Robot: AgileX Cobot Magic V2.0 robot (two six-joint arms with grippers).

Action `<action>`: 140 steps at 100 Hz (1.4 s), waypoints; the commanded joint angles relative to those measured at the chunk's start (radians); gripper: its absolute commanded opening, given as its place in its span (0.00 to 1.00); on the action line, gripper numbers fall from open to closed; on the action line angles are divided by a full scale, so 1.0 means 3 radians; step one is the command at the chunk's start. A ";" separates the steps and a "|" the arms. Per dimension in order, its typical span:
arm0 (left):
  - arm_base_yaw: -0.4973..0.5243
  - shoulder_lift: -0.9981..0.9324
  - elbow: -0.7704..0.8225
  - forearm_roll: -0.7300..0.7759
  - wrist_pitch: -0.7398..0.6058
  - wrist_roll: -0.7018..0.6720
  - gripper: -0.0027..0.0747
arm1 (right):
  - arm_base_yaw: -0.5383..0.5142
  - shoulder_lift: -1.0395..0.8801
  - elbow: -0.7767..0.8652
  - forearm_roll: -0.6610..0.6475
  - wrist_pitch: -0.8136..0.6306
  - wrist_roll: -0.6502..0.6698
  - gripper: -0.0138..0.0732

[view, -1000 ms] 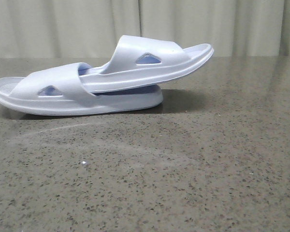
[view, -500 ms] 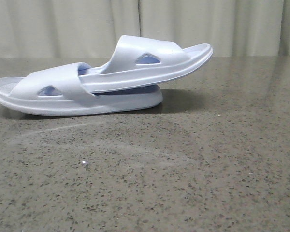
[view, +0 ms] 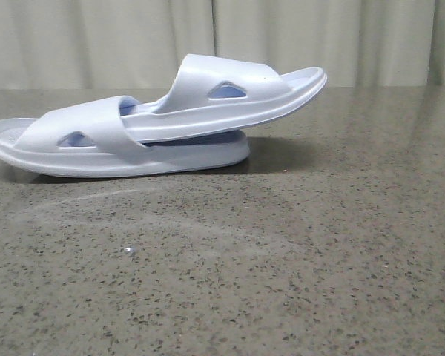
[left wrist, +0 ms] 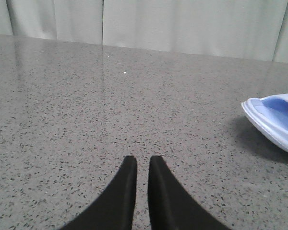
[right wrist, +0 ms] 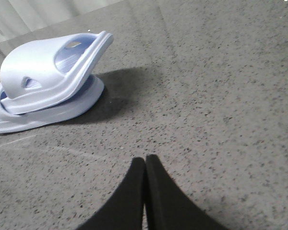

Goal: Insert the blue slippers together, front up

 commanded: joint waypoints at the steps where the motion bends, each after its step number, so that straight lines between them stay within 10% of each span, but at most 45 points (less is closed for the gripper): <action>1: 0.0014 -0.0065 0.0031 -0.0032 -0.0238 -0.0033 0.05 | 0.0005 -0.0003 -0.0076 -0.0268 -0.0260 -0.0029 0.07; 24: 0.0014 -0.0065 0.0031 -0.0032 -0.0238 -0.0033 0.05 | -0.0225 -0.0058 0.0116 -0.3081 -0.0882 0.1810 0.07; 66: 0.0014 -0.0065 0.0031 -0.0032 -0.0238 -0.0033 0.05 | -0.1715 -0.1237 0.0738 -0.4620 -0.0500 0.2872 0.07; 93: 0.0014 -0.0065 0.0031 -0.0032 -0.0231 -0.0033 0.05 | -0.1993 -0.1881 0.0729 -0.4789 0.0528 0.2938 0.07; 140: 0.0014 -0.0065 0.0031 -0.0032 -0.0231 -0.0033 0.05 | -0.1993 -0.1963 0.0729 -0.4789 0.0619 0.2938 0.07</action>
